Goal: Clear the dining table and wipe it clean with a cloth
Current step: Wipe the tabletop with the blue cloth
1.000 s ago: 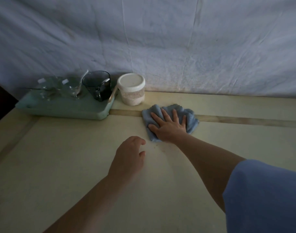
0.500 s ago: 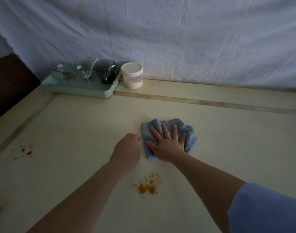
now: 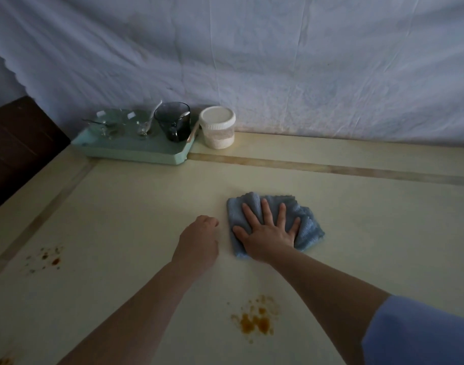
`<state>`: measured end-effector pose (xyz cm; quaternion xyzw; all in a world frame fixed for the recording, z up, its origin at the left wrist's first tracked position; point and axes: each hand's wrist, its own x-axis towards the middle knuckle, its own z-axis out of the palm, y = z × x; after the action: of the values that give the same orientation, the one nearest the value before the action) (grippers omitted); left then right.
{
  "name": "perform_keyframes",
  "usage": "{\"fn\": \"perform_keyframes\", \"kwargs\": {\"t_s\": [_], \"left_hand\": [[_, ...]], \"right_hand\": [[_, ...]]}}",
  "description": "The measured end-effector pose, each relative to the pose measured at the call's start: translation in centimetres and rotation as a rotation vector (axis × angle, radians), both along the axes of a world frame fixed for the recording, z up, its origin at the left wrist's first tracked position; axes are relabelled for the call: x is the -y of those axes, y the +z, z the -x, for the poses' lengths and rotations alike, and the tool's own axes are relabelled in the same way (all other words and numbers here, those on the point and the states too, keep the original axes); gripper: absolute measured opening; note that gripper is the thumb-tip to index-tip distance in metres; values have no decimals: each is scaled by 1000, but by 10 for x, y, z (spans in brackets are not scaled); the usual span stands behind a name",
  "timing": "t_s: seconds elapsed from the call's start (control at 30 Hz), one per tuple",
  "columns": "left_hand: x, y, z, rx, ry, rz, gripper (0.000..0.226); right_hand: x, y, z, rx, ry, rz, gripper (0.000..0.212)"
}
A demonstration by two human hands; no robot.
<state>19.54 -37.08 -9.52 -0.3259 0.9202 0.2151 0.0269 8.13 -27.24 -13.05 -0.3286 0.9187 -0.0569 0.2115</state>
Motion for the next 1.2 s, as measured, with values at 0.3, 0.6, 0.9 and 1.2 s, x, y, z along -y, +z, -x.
{"fn": "perform_keyframes", "kwargs": {"t_s": [0.3,0.6,0.9,1.2], "left_hand": [[87,-4,35,-29,-62,15,56],[117,-3,59,56,-97,-71,64],[102,-3,49,-2,-13,-96,66],[13,12,20,-57,7,-59,29]], "right_hand": [[114,-4,54,-38,-23,25,65],[169,-7,95,-69,12,42,64],[130,-9,67,-59,48,43,62],[24,-4,11,-19,63,29,62]]}}
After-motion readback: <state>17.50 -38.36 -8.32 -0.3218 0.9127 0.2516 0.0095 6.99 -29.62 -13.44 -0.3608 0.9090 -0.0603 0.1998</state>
